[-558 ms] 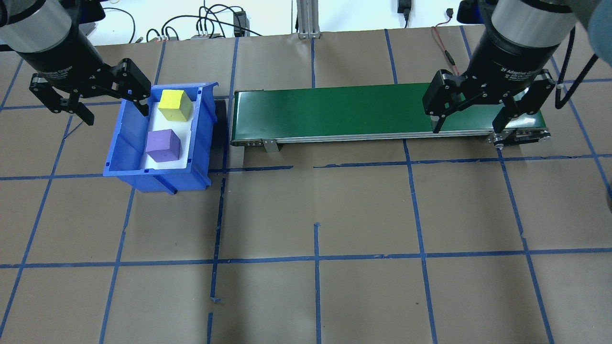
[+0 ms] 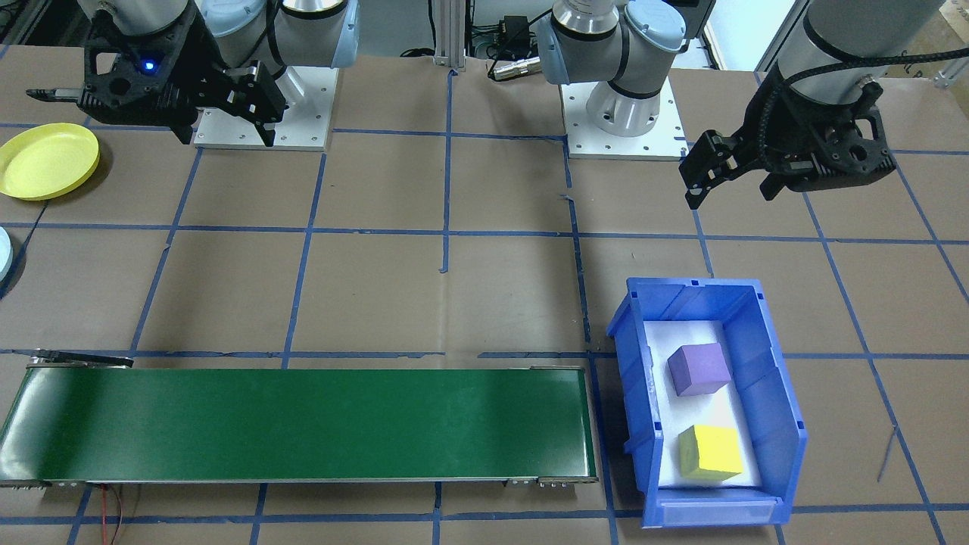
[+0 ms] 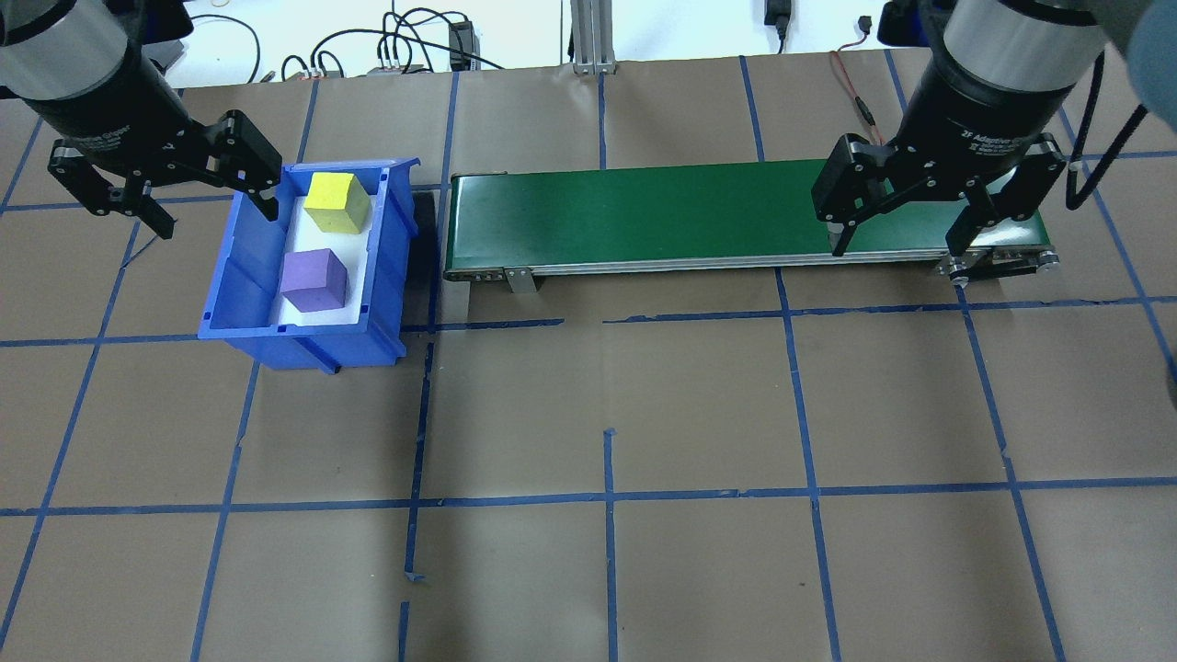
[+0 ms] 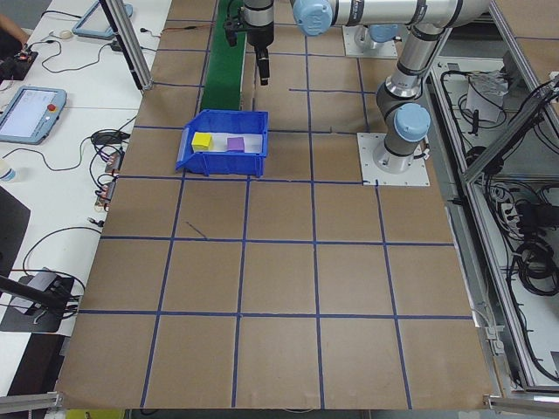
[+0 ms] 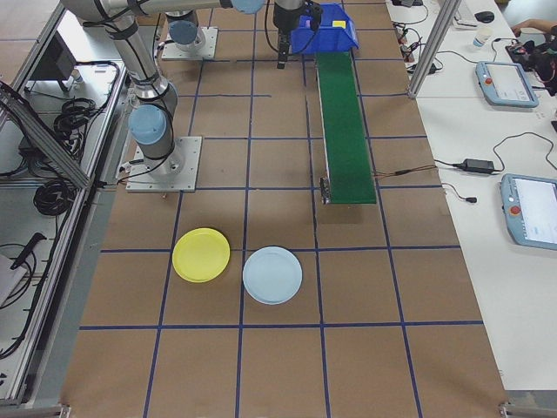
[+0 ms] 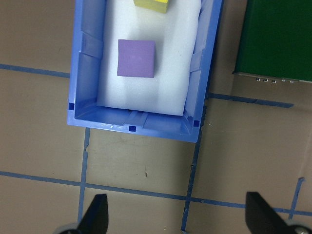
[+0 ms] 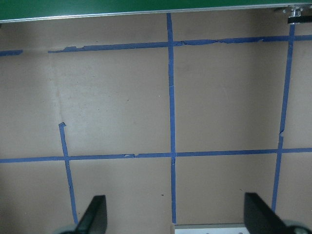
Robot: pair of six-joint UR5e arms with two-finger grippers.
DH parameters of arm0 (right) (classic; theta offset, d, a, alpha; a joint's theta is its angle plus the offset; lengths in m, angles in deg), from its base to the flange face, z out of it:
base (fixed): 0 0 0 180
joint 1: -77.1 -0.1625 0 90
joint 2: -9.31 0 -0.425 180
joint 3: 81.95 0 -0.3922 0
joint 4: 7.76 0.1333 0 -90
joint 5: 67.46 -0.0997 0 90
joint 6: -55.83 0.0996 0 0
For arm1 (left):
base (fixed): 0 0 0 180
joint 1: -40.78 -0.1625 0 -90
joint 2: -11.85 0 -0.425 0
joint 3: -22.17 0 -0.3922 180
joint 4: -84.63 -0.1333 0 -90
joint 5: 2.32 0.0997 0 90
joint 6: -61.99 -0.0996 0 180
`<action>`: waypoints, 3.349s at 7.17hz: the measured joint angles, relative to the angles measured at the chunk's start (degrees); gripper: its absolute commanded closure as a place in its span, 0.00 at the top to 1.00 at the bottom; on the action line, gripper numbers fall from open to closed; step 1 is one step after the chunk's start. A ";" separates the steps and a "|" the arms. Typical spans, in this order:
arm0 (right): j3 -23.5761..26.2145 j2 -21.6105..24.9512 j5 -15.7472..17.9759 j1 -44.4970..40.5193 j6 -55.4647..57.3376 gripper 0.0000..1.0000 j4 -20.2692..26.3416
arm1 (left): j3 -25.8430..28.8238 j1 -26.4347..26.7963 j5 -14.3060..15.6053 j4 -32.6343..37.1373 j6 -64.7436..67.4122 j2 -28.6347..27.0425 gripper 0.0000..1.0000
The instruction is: Move block left to right into plate
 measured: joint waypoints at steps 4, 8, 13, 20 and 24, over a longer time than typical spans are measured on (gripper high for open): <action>0.61 -0.03 -0.19 -0.05 -0.16 1.00 -0.33 | 0.00 -0.67 -0.03 -3.08 -2.49 -0.83 1.00; 0.57 0.09 -0.12 0.06 -0.18 1.00 -0.33 | 0.02 -1.31 0.14 -9.29 -6.78 -4.98 1.00; 0.57 0.08 -0.10 0.09 -0.13 1.00 -0.32 | -1.44 -2.82 1.24 -20.62 -13.41 -16.79 1.00; 1.02 -0.35 -0.26 -0.13 -0.21 1.00 -1.44 | -8.27 -2.85 1.72 -27.62 -10.94 -23.40 0.97; 1.13 -0.41 -0.04 0.00 -0.25 1.00 -1.66 | -13.52 -2.86 1.80 -34.33 -10.39 -23.65 0.33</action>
